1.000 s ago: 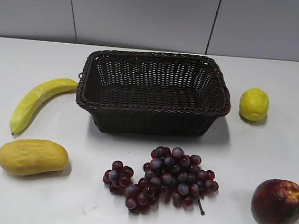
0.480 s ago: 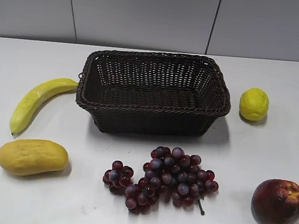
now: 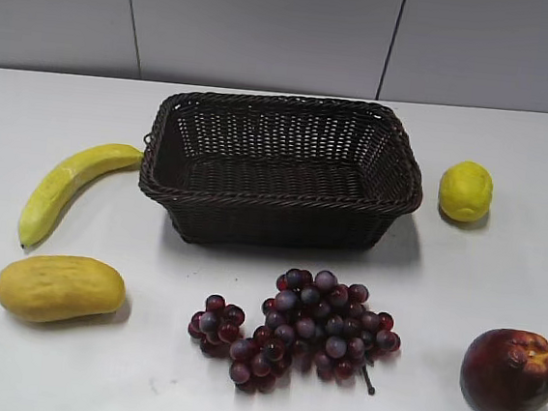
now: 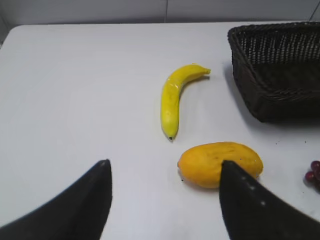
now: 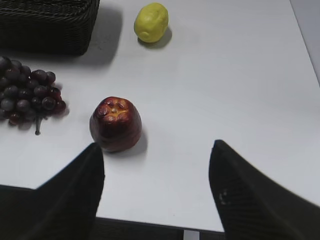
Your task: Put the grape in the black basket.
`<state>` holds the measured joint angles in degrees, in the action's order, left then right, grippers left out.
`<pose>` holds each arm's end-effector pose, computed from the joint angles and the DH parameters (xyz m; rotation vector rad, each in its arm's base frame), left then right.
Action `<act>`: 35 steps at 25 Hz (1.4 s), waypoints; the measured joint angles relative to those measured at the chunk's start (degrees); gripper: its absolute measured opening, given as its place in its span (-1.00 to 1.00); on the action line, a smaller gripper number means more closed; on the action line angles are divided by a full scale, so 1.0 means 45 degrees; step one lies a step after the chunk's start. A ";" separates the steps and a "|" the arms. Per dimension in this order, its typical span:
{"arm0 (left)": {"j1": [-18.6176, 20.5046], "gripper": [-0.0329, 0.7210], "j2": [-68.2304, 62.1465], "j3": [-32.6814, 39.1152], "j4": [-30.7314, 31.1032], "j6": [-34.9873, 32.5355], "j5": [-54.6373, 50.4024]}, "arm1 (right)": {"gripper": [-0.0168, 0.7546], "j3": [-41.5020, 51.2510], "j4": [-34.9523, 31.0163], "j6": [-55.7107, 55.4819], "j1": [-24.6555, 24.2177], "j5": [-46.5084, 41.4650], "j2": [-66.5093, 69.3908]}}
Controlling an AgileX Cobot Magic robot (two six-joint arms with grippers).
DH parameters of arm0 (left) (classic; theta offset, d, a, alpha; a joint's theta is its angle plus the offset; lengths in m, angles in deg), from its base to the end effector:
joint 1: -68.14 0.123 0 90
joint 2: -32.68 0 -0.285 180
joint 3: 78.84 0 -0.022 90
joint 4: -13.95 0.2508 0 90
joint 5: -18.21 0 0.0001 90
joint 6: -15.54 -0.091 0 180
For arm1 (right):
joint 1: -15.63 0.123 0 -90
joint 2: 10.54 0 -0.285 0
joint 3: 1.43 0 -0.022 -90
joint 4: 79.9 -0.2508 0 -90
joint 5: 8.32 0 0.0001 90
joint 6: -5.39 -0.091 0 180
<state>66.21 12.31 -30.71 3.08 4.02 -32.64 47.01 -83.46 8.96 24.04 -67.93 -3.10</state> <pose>0.0364 -0.0146 0.2911 0.2077 2.0601 -0.1235 -0.0060 0.0040 0.2797 -0.2128 2.0052 0.1277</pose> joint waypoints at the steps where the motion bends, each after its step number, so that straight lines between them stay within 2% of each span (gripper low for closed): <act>1: 0.0000 0.45 -0.0405 0.0000 -0.0015 -0.0194 0.0118 | 0.34 0.0000 0.0000 0.0000 0.0000 0.0000 0.0000; 8: -0.0284 0.45 -0.2631 -0.0205 -0.0562 -0.1067 0.0901 | 0.34 0.0000 0.0000 0.0000 0.0000 0.0000 0.0000; 16: -0.2357 0.44 -0.4165 -0.0805 -0.0631 -0.1935 0.1235 | 0.34 0.0000 0.0000 0.0000 0.0000 0.0000 0.0000; 23: -0.3513 0.44 -0.7076 -0.2167 -0.0645 -0.3796 0.1151 | 0.34 0.0000 0.0000 0.0000 0.0000 0.0000 0.0000; 29: -0.5055 0.50 -1.0257 -0.3934 -0.0645 -0.4480 0.0456 | 0.34 0.0000 0.0000 0.0000 0.0000 0.0000 0.0000; 35: -0.7411 0.52 -1.3174 -0.5625 -0.0573 -0.4566 0.0041 | 0.34 0.0000 0.0000 0.0000 0.0000 0.0000 0.0000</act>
<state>32.87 -46.97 -56.03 0.50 -16.52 -32.46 47.01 -83.46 8.96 24.04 -67.93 -3.10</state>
